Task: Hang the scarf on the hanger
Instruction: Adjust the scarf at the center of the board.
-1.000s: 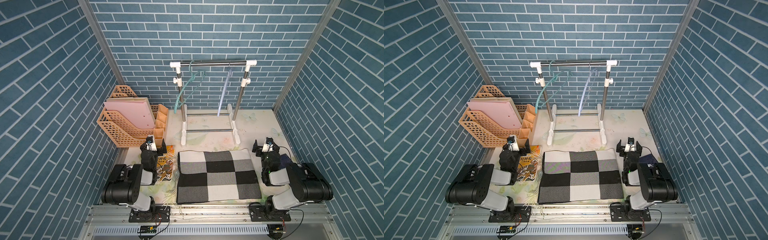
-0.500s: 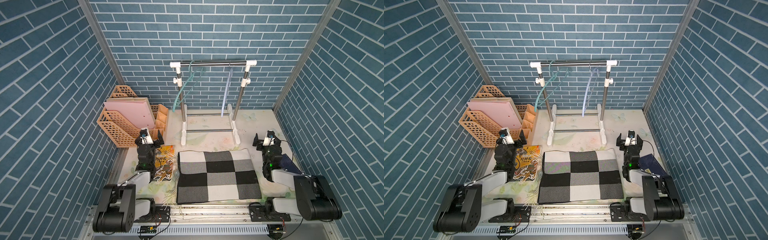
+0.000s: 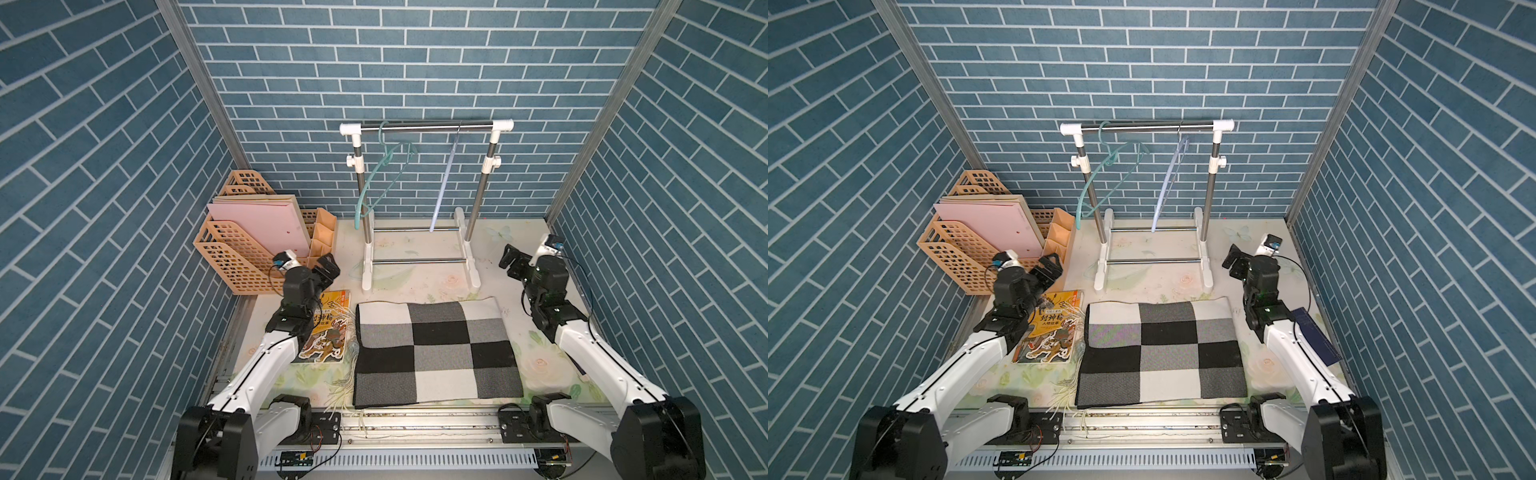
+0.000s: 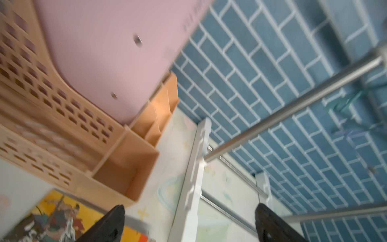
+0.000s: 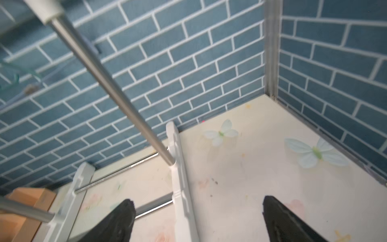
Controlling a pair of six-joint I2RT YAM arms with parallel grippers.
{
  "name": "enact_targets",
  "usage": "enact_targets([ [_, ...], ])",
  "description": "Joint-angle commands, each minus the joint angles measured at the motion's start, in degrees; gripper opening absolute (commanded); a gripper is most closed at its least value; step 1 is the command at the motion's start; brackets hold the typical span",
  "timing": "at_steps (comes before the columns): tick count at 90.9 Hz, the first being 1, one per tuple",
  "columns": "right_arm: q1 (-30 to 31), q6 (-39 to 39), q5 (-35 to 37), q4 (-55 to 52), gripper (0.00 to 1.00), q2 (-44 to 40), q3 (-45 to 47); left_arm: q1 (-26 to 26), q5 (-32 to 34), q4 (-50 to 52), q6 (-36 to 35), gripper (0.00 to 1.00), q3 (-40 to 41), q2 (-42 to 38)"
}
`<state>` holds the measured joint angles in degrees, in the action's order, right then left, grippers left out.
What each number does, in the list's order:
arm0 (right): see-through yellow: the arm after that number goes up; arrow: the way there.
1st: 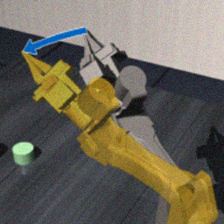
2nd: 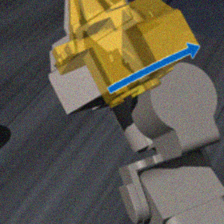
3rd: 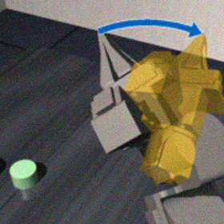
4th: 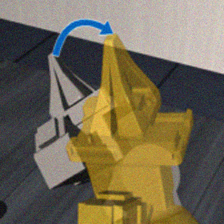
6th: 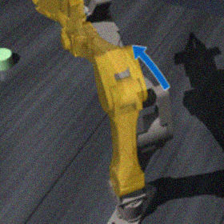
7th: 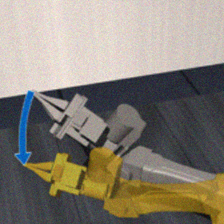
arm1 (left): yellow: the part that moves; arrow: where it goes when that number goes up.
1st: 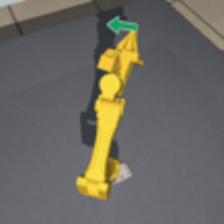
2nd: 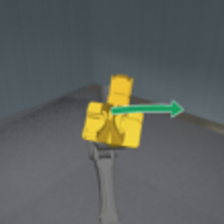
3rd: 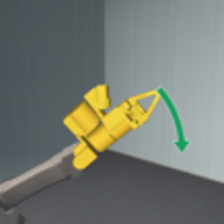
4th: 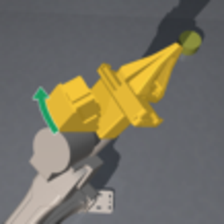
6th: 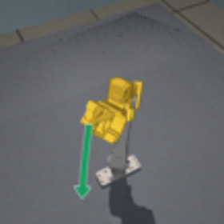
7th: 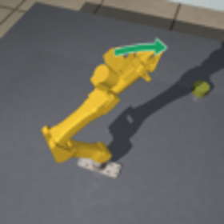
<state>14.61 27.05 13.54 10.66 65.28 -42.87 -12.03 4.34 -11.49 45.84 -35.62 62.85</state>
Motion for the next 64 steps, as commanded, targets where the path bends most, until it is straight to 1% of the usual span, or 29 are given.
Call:
enact_targets([
  [1, 3.13, 1.84, 1.96, -13.95, 0.95, 2.48, -3.54, -6.93, 0.04, 8.26, -1.11, 1.0, -2.54, 0.68],
  [7, 4.24, 2.7, 0.46, -16.65, 0.93, 5.15, -4.74, -10.58, -0.12, 7.38, -2.88, 1.0, -2.4, 1.51],
  [16, 6.03, 2.57, -1.39, -20.79, 0.91, 8.48, -5.62, -15.13, -1.5, 8.63, -4.07, 1.0, -2.86, 4.04],
  [24, 6.64, 2.49, -4.69, -23.84, 0.85, 9.55, -4.44, -19.22, -3.41, 10.16, -4.23, 0.99, -2.61, 6.12],
  [30, 6.98, 2.57, -5.96, -24.46, 0.83, 8.18, -1.68, -22.29, -3.31, 10.28, -3.61, 1.0, -1.33, 7.01],
  [39, 7.08, 2.87, -8.33, -26.79, 0.76, 6.4, 1.39, -26.63, -4.02, 10.45, -1.54, 0.99, -0.49, 8.81],
  [56, 7.11, 6.01, -8.23, -33.92, 0.74, 1.07, 5.97, -35.58, -2.78, 13.92, 1.27, 0.98, -1.61, 12.47],
  [64, 7.11, 6.13, -8.83, -35.67, 0.74, -0.37, 7.37, -37.92, -3.06, 13.66, 2.76, 0.98, -0.49, 13.18],
])
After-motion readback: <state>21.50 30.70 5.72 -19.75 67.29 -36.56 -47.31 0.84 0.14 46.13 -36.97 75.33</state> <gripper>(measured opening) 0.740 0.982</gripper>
